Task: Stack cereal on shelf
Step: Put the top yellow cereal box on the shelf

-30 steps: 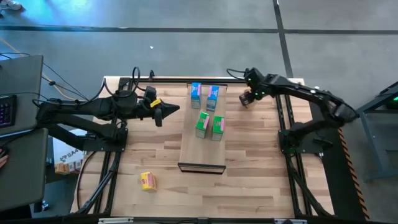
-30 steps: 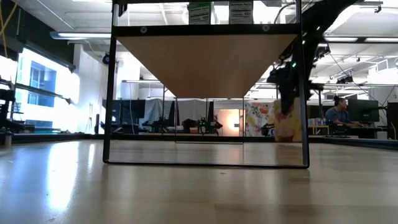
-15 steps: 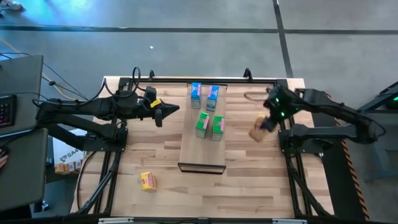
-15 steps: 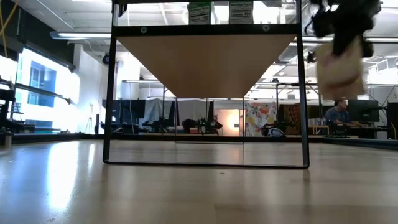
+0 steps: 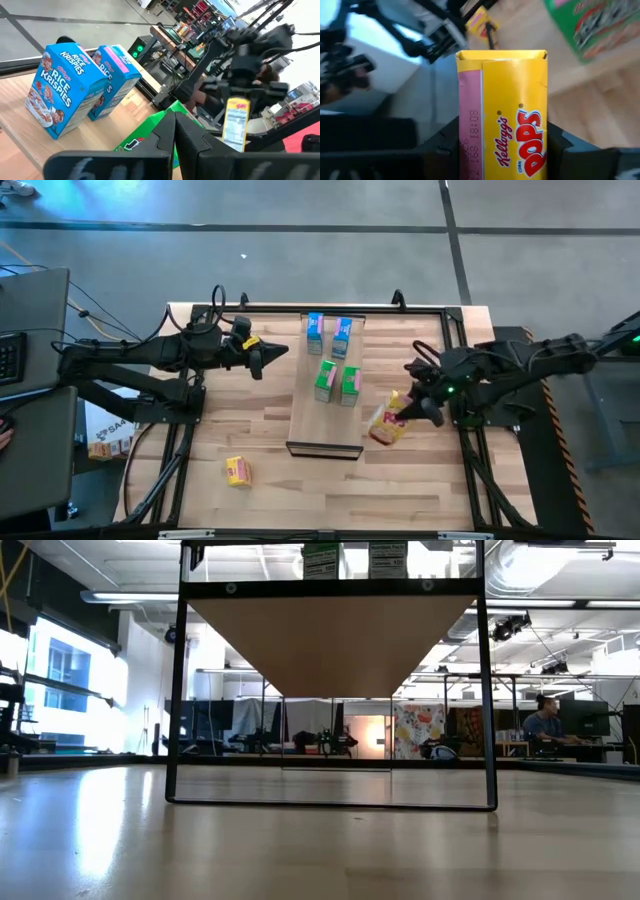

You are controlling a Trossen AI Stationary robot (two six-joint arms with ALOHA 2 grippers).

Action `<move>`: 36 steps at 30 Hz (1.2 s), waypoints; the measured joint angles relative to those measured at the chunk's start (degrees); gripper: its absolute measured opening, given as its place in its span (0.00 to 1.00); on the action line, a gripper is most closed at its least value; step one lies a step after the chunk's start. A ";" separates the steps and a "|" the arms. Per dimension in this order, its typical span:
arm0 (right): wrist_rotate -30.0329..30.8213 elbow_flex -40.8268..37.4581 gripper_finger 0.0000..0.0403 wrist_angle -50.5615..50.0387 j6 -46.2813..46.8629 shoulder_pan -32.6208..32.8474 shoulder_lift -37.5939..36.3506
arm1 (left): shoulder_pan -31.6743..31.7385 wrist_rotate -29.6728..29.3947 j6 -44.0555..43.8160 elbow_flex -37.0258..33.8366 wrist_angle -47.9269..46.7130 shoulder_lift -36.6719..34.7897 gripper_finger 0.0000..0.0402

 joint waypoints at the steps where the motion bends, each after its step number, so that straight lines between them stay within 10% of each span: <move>1: 2.43 2.20 0.36 -1.45 -0.82 0.89 1.41 | 0.00 0.06 0.60 0.00 -0.03 0.00 0.00; 19: 17.58 40.23 0.36 -29.22 -16.69 5.03 38.11 | 0.00 4.11 5.22 0.00 0.00 0.00 0.00; 36: 16.85 45.46 0.36 -31.88 -21.41 4.79 47.35 | 0.00 4.09 6.27 0.02 0.28 0.00 0.00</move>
